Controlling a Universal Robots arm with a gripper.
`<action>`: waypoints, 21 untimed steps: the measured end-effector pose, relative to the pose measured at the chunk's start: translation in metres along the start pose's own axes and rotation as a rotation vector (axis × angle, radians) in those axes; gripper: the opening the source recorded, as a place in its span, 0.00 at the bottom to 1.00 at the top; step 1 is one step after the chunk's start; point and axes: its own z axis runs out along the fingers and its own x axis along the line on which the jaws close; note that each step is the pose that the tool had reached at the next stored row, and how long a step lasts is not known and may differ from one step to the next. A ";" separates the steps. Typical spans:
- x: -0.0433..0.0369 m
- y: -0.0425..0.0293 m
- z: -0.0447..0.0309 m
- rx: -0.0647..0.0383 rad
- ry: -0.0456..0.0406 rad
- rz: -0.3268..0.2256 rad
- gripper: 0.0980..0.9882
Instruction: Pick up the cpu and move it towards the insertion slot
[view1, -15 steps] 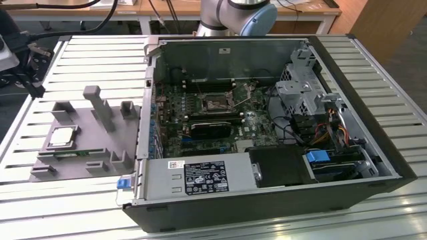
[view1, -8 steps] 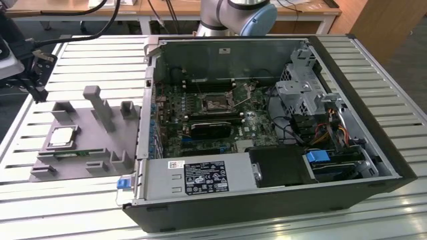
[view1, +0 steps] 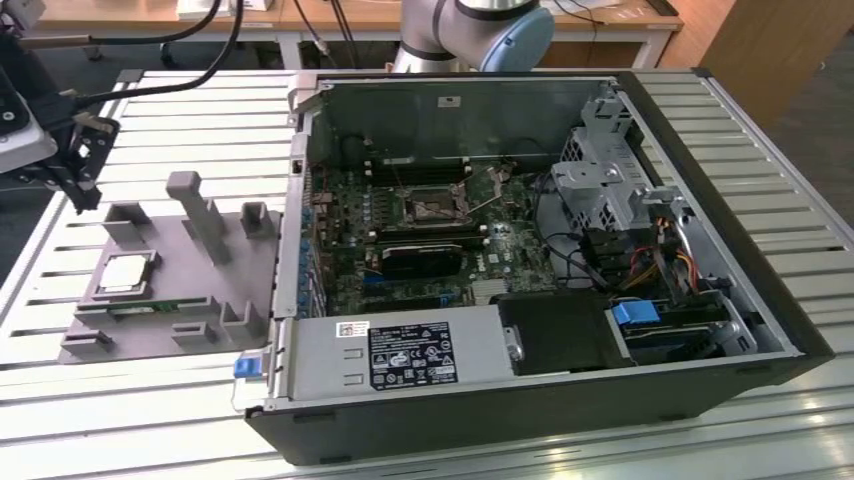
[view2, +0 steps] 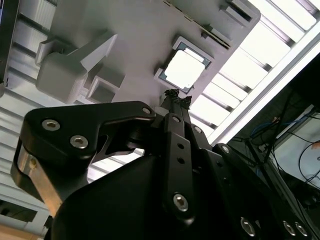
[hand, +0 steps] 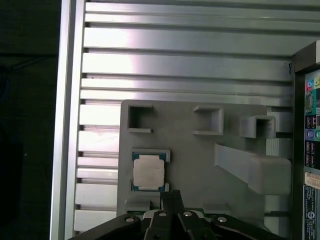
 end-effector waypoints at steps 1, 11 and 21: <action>0.0000 0.0000 0.0014 0.000 -0.0001 0.000 0.00; 0.0002 -0.0006 0.0154 0.000 -0.0004 0.000 0.00; 0.0007 -0.0011 0.0293 0.000 -0.0007 0.000 0.00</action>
